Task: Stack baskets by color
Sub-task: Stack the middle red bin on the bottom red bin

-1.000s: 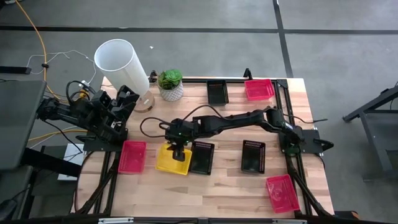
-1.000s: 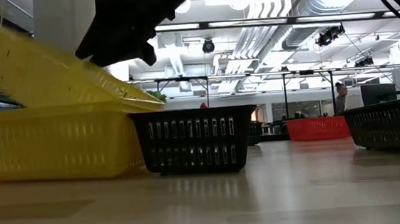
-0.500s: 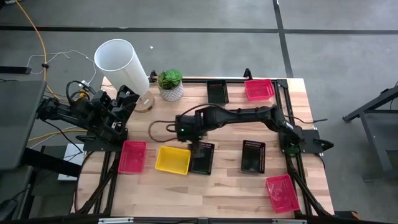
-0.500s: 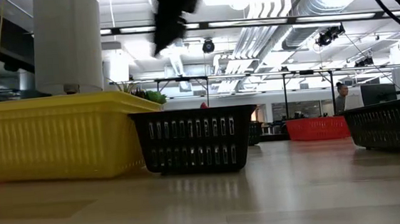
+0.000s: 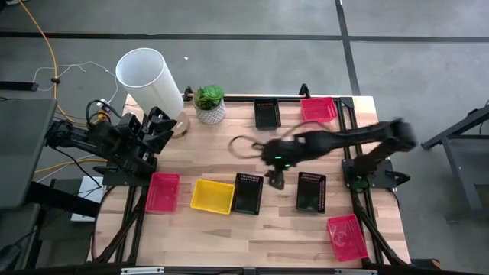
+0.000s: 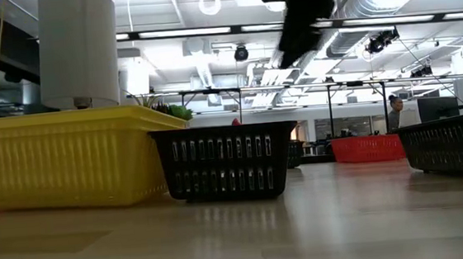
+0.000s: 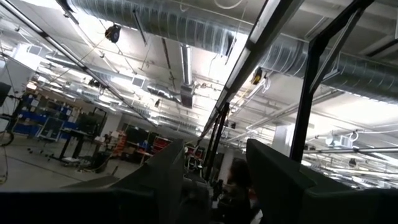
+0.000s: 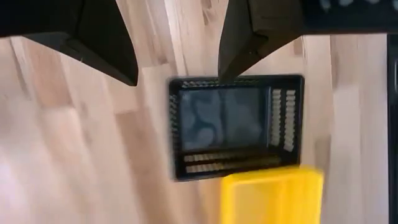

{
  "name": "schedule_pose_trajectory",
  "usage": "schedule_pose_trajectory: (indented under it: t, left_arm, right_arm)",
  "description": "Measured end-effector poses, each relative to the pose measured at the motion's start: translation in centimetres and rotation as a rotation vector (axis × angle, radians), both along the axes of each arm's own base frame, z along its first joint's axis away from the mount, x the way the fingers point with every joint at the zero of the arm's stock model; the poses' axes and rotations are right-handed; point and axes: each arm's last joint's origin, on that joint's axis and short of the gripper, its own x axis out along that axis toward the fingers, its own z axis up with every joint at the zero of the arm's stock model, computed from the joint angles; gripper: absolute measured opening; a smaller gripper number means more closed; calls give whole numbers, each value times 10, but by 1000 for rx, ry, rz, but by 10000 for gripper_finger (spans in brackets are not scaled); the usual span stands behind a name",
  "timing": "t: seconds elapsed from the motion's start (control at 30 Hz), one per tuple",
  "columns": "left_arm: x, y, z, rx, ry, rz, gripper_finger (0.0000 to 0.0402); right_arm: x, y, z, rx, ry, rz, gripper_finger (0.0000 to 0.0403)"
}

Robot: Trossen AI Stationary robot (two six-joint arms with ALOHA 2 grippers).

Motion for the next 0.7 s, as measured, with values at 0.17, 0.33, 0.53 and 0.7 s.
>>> schedule_pose_trajectory:
  t: [0.17,0.33,0.53,0.7]
  left_arm:
    - [2,0,-2,31,38,20,161]
    - [6,0,-10,34,133,36,161]
    - [12,-2,-25,-24,272,-22,161]
    - [18,-2,-36,-67,376,-42,161]
  right_arm:
    - [-55,-2,-1,61,-272,-251,209]
    - [-89,-5,10,100,-601,-380,209]
    - [-108,-8,32,85,-911,-381,209]
    - [-112,-8,40,-31,-965,-302,209]
